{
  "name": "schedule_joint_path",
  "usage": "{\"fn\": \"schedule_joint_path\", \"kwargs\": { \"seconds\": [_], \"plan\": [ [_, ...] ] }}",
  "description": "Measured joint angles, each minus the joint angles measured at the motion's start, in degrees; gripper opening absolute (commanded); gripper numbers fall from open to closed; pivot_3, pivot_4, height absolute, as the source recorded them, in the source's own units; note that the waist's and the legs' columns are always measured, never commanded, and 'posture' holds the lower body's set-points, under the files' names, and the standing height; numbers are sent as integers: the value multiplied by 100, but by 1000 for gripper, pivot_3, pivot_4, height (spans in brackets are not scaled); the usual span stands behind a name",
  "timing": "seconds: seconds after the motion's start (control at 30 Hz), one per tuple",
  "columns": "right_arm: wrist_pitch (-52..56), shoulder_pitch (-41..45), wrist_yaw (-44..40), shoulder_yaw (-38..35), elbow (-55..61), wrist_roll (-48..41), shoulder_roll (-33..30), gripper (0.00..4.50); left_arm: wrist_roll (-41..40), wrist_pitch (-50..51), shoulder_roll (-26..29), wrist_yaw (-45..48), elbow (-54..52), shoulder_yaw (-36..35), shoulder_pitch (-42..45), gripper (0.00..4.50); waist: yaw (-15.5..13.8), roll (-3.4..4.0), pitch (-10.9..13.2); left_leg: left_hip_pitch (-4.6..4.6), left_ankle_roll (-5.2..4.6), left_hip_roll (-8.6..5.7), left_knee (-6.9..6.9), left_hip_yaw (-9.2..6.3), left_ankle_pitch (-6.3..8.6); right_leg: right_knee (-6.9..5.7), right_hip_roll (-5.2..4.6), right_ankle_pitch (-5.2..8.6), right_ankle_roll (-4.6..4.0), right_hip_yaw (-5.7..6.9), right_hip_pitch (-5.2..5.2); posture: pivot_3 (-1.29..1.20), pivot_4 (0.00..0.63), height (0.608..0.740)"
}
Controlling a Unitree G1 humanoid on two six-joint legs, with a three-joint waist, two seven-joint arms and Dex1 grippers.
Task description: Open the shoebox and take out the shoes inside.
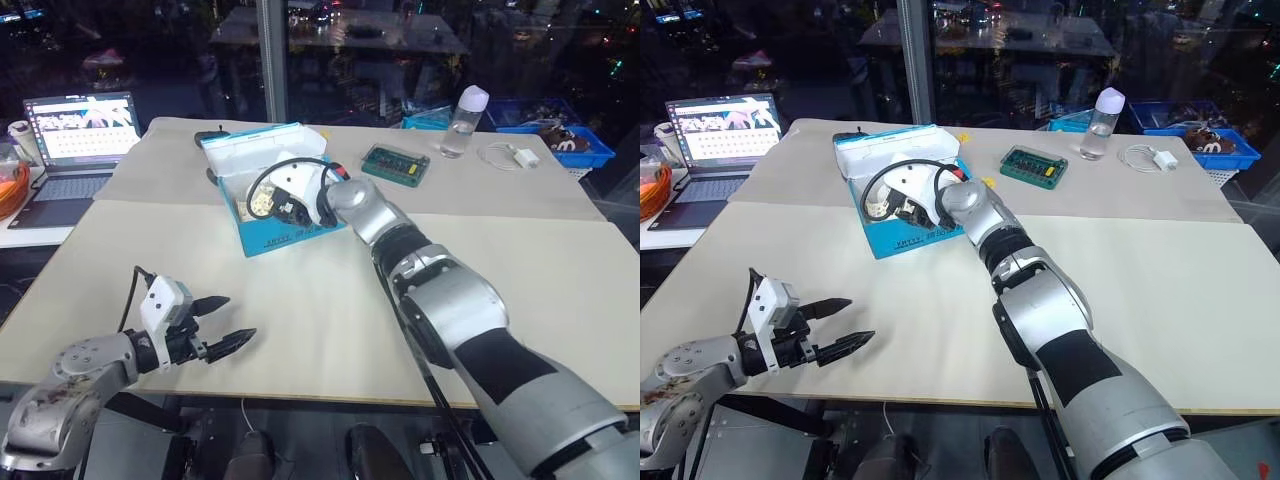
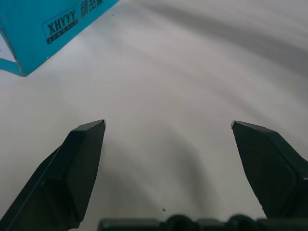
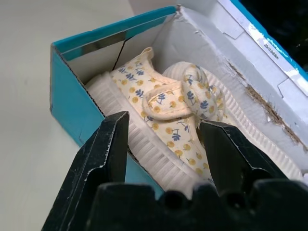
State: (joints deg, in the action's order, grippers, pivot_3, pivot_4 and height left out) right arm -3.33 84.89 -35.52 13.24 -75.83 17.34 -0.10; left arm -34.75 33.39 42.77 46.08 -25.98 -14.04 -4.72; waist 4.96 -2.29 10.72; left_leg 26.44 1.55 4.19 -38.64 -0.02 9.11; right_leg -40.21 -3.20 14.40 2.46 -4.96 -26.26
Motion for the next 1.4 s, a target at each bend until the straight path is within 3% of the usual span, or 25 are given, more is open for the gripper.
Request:
{"fn": "schedule_joint_path", "kwargs": {
  "seconds": [0.07,0.4,0.73,1.1,1.2,1.4],
  "plan": [
    [-58,0,2,26,5,59,14,2838,-50,33,-5,-40,-73,-11,-19,4500,45,-1,-1,-8,31,0,1,0,19,-1,0,2,-3,0,6,0,150,676],
    [-163,257,-672,-252,-37,-70,-363,2838,-106,41,-5,-48,-13,-16,81,4500,57,2,3,18,-4,-1,0,-2,-2,0,1,0,4,0,-13,0,150,676],
    [-226,261,-1296,-110,-23,-19,-239,2838,-55,27,-6,-36,104,117,248,4500,82,2,3,20,-3,0,1,-3,-2,-1,2,-5,12,1,-16,0,150,676],
    [-483,-15,-998,376,-1,410,-60,2838,-58,24,-13,-97,60,103,126,4500,69,1,3,15,6,0,1,-4,4,-1,0,2,-1,3,-11,0,150,676],
    [-511,-58,-819,436,2,456,-58,2158,-59,24,-21,-138,1,89,52,4500,69,1,2,2,30,0,0,-4,18,-1,0,2,-1,3,0,0,150,676],
    [-580,-59,-646,478,55,564,-112,125,-61,24,-33,-193,-33,64,29,4500,65,-1,1,-4,29,-1,0,-5,18,-1,0,2,-1,3,4,0,150,676]
  ]
}}
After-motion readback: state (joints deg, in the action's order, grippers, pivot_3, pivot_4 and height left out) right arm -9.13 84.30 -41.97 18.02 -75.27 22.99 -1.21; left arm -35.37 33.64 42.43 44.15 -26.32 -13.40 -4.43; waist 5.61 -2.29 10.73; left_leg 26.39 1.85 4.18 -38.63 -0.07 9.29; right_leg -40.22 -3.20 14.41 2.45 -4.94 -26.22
